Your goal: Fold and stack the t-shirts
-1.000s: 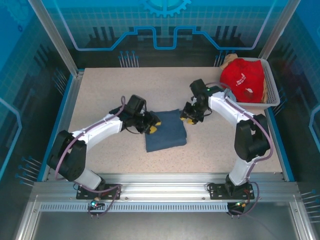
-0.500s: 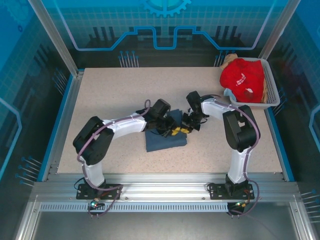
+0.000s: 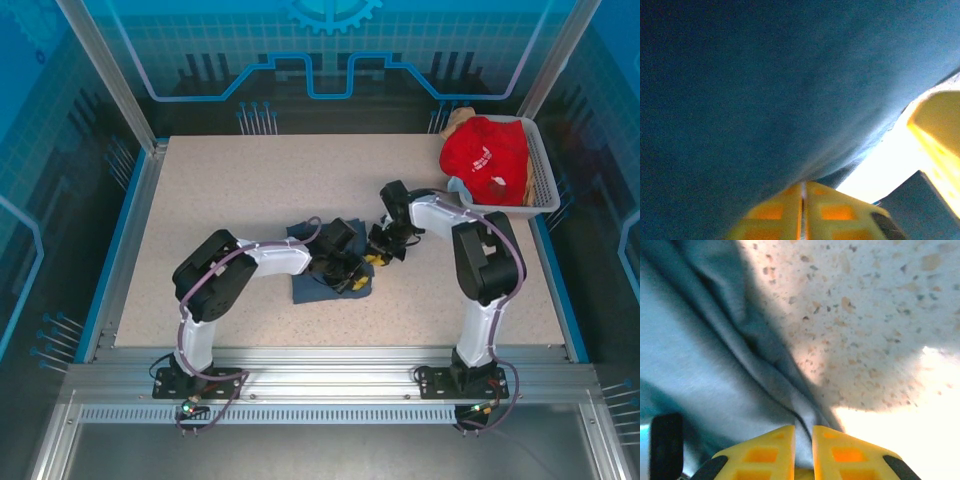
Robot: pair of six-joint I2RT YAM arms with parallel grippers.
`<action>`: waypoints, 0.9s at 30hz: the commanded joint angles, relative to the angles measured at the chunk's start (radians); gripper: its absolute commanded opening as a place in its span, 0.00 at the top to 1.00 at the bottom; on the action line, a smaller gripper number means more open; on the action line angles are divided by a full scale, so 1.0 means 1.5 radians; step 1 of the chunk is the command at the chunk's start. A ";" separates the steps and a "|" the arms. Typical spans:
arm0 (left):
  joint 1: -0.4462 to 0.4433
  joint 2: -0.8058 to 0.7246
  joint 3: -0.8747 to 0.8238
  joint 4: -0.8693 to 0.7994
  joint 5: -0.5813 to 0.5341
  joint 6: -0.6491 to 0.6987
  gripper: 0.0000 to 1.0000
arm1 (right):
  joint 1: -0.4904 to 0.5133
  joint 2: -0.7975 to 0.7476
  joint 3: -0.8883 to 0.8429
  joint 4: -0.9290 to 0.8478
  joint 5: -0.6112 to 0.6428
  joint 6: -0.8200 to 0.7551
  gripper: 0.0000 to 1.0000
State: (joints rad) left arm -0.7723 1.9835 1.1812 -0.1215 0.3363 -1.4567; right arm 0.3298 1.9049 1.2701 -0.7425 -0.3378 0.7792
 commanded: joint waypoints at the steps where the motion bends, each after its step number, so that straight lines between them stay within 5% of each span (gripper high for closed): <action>1: -0.007 -0.048 0.013 -0.066 -0.074 0.047 0.76 | -0.014 -0.084 -0.003 -0.034 0.017 -0.019 0.80; 6: -0.049 -0.182 0.024 -0.156 -0.215 0.004 0.58 | -0.030 -0.197 -0.045 -0.029 0.035 -0.018 0.75; 12: -0.151 -0.298 -0.132 -0.130 -0.342 -0.387 0.51 | -0.043 -0.297 -0.094 -0.034 0.021 -0.007 0.72; 20: -0.207 -0.194 -0.140 0.001 -0.496 -0.568 0.44 | -0.052 -0.370 -0.120 -0.063 -0.003 -0.020 0.71; 27: -0.210 -0.126 -0.146 0.065 -0.526 -0.634 0.45 | -0.061 -0.421 -0.151 -0.076 -0.025 -0.019 0.70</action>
State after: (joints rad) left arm -1.0794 1.7622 0.9718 -0.0776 -0.3855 -2.0033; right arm 0.2573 1.3033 1.0599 -0.8173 -0.3367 0.7612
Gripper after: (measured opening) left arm 0.555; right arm 0.296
